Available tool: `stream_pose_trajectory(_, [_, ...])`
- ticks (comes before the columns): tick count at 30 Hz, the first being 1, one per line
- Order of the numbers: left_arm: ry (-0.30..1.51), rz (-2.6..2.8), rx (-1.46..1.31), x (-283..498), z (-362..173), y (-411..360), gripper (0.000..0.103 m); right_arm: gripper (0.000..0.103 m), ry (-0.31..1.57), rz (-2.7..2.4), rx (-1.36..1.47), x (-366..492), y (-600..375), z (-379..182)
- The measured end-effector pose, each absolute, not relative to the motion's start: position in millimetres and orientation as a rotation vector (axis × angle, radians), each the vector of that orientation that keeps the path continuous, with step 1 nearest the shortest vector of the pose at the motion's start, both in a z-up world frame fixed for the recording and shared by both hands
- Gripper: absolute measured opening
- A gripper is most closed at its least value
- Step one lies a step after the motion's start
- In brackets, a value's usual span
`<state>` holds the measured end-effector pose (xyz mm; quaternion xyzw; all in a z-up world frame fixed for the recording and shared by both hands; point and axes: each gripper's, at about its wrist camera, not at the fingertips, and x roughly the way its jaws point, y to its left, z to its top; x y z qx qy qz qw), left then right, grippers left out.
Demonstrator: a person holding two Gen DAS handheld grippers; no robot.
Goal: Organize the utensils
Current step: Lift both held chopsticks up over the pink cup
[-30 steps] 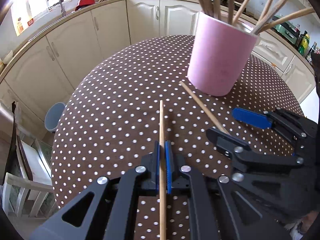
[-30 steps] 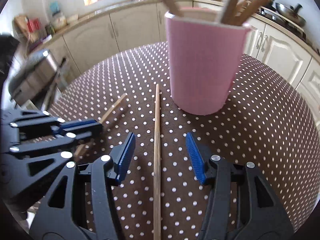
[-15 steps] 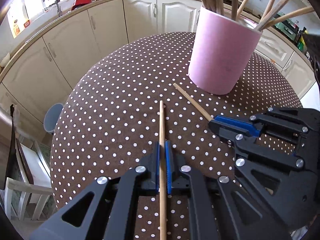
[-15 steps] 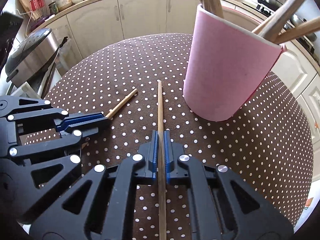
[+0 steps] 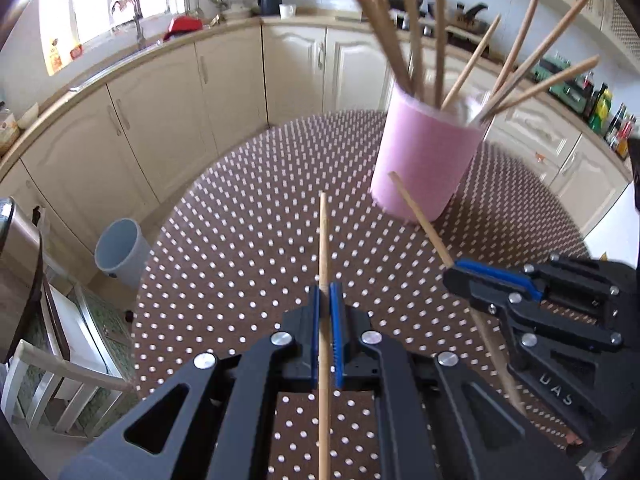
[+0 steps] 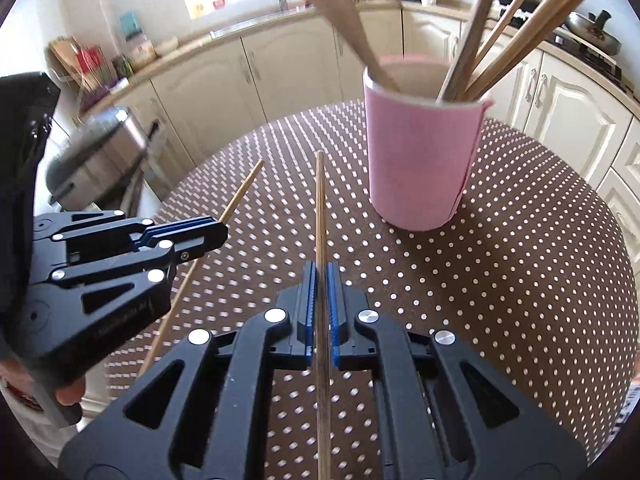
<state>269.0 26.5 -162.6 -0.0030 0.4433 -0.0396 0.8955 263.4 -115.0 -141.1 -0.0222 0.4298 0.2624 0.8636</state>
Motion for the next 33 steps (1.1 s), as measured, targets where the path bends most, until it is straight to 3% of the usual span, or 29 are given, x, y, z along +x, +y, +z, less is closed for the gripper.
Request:
stream_pose_trajectory(17, [0.533, -0.008, 0.002, 169, -66, -3, 0.006, 0.006, 0.517, 0.48, 0.095, 170, -176, -60])
stream_pose_trajectory(33, [0.427, -0.028, -0.08, 129, -52, -6, 0.006, 0.006, 0.376, 0.443, 0.089, 130, -181, -51])
